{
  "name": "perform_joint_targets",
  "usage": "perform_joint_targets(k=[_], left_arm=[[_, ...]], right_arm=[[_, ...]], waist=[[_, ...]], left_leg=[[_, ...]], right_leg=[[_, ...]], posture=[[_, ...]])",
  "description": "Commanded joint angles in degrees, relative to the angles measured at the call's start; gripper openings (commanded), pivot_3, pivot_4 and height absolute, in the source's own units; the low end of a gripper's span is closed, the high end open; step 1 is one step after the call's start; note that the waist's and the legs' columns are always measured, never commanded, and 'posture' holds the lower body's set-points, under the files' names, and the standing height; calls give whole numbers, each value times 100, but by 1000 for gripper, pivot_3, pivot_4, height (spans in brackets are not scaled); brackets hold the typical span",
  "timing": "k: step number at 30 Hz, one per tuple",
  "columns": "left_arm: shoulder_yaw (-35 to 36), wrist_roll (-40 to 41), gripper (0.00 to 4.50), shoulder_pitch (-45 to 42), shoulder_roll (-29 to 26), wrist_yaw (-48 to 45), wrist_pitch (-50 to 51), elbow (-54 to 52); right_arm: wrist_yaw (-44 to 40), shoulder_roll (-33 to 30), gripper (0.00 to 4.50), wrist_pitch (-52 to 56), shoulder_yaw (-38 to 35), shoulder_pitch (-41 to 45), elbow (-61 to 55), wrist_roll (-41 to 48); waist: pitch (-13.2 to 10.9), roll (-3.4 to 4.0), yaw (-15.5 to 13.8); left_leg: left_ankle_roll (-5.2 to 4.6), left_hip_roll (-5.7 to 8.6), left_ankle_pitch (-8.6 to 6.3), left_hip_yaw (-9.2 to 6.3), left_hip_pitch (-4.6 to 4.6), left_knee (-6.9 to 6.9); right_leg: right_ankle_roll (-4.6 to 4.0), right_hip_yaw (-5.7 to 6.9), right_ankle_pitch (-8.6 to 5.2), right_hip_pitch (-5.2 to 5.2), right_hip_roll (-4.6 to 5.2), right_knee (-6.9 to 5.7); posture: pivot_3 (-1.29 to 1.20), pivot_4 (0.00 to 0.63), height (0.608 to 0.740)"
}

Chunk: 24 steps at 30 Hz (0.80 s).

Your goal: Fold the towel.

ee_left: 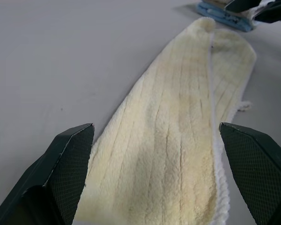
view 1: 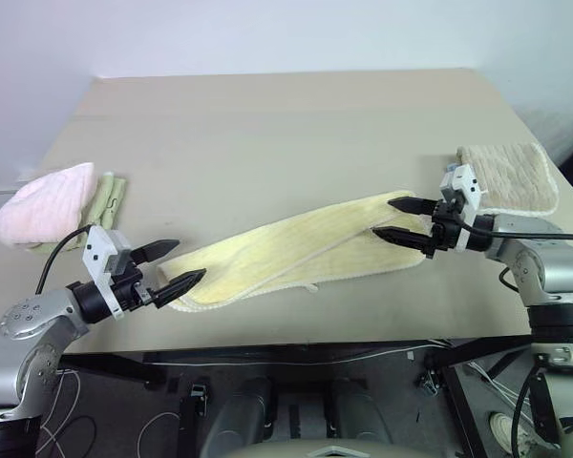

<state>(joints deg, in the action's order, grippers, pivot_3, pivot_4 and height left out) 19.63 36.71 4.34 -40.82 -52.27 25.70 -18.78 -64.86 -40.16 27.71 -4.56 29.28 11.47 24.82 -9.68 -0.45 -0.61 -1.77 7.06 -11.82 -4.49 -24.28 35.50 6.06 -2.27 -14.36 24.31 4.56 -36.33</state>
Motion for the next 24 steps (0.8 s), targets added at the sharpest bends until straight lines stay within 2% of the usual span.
perform_joint_targets(k=[1, 8, 13, 17, 24], left_arm=[[152, -37, 4476, -21, -143, -44, -128, -140], [224, 116, 4476, -445, -267, -88, -57, 47], [-81, -173, 4476, -755, -273, -198, -284, 262], [-242, -243, 4476, -1020, -136, -189, -404, 436], [-392, -497, 4476, -972, -36, -401, -834, 846]], right_arm=[[7, 46, 4500, -162, -8, 143, -9, -18], [118, 61, 4500, -462, -36, 351, 284, -211], [436, 24, 4500, -1411, 54, 764, 997, -816], [449, -148, 4500, -2121, 215, 1138, 1787, -1332], [481, -359, 4500, -3288, 503, 2034, 3673, -2109]], waist=[[0, 0, 2], [0, 0, 2], [0, 0, 28], [0, 0, 31], [-1, 1, 103]], left_leg=[[0, 0, 0, 0, 0, 0], [0, 0, 0, 0, 0, 0], [1, 0, 1, 1, 2, -2], [2, 1, 2, 1, 2, -2], [3, 1, 3, 2, 3, -3]], right_leg=[[0, 0, 0, 1, 0, 0], [0, 1, 0, 0, -1, 0], [1, 1, 1, 1, -3, 0], [1, 2, 1, 1, -3, 0], [1, 1, 1, 1, -4, -1]], posture=[[0, 150, 740], [0, 150, 740], [0, 150, 740], [0, 150, 740], [0, 150, 740]])
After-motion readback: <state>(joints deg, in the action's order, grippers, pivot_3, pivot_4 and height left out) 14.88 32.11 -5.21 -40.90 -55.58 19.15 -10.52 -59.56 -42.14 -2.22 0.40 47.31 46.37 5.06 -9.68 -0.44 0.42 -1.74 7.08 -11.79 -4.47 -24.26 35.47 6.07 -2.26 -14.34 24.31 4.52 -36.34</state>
